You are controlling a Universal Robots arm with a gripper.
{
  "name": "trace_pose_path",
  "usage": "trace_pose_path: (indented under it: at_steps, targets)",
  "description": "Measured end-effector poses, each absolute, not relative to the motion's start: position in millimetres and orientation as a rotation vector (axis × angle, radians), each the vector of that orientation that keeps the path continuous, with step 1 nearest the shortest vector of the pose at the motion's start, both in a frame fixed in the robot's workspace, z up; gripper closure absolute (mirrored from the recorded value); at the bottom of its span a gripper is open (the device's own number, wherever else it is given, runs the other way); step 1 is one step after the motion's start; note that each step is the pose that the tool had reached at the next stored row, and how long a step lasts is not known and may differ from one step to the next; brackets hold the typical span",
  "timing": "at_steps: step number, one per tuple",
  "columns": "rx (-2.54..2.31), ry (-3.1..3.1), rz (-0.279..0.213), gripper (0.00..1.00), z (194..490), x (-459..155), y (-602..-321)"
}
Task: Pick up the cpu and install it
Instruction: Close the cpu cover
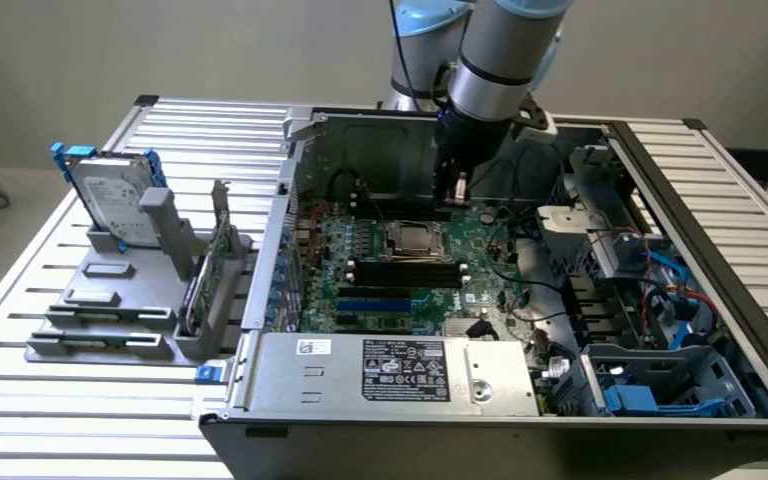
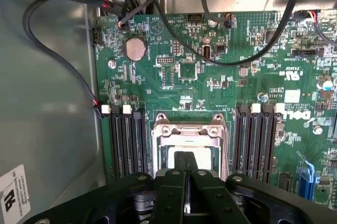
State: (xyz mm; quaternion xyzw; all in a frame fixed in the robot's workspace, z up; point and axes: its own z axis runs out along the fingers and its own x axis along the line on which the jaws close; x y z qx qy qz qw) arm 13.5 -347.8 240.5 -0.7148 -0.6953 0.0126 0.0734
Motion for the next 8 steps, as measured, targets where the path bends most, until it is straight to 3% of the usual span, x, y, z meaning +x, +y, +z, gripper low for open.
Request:
trace_pose_path:
  at_steps: [8]
  targets:
    - [-2.132,-2.072,0.069,0.89,238,-6,-348]
